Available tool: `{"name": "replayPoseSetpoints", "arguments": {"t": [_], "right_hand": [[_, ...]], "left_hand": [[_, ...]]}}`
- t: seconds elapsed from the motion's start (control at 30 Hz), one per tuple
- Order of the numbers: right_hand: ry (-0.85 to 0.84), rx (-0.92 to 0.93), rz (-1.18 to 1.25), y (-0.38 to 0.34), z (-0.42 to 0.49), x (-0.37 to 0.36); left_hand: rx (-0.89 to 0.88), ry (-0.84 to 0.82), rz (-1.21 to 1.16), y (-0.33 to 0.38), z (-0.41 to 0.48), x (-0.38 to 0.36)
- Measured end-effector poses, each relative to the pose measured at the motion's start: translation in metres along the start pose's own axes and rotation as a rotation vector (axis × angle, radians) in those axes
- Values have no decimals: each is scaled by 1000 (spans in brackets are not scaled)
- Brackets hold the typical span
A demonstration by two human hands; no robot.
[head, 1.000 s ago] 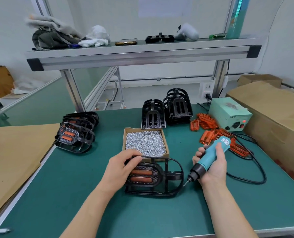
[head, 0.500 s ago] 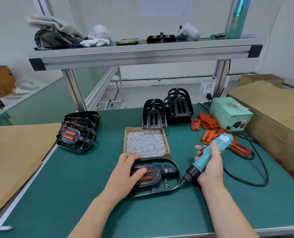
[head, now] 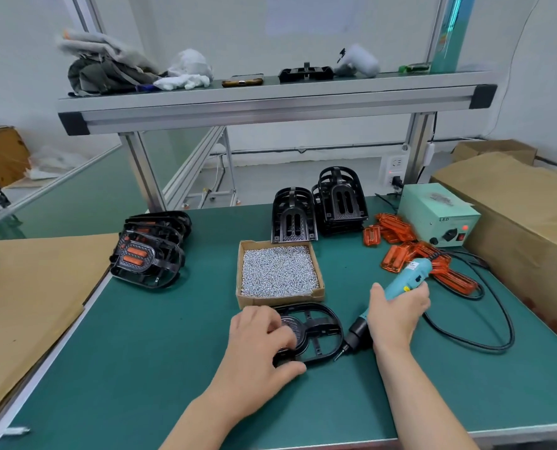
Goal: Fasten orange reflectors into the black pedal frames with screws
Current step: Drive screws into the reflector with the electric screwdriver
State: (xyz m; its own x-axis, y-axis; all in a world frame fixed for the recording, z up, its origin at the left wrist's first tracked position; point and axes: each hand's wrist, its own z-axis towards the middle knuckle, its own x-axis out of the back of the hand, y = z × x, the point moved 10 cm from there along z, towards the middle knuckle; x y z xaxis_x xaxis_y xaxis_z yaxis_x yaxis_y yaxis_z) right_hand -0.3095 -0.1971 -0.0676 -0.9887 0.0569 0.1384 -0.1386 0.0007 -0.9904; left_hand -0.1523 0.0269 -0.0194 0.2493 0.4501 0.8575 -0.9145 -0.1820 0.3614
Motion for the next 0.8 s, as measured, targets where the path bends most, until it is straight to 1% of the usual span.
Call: {"name": "replayPoseSetpoints", "arguments": {"t": [0.07, 0.13, 0.23, 0.33, 0.47, 0.53, 0.7, 0.8], "right_hand": [[34, -2, -22, -2, -3, 5], [63, 51, -53, -8, -6, 9], [104, 150, -145, -18, -10, 14], [112, 237, -224, -25, -11, 15], [125, 412, -191, -42, -20, 15], [111, 468, -177, -48, -23, 12], [73, 543, -131, -54, -27, 9], [78, 541, -125, -56, -29, 9]], "left_hand": [[-72, -17, 69, 12, 1, -1], [-133, -53, 146, 21, 0, -6], [-150, -104, 226, 27, 0, -13], [-157, -112, 270, 31, 1, -13], [-150, -75, 238, 31, 0, 0], [-139, -56, 199, 29, 0, 11], [-109, -14, 112, 24, 3, 37], [-70, 23, 38, 18, 7, 52]]}}
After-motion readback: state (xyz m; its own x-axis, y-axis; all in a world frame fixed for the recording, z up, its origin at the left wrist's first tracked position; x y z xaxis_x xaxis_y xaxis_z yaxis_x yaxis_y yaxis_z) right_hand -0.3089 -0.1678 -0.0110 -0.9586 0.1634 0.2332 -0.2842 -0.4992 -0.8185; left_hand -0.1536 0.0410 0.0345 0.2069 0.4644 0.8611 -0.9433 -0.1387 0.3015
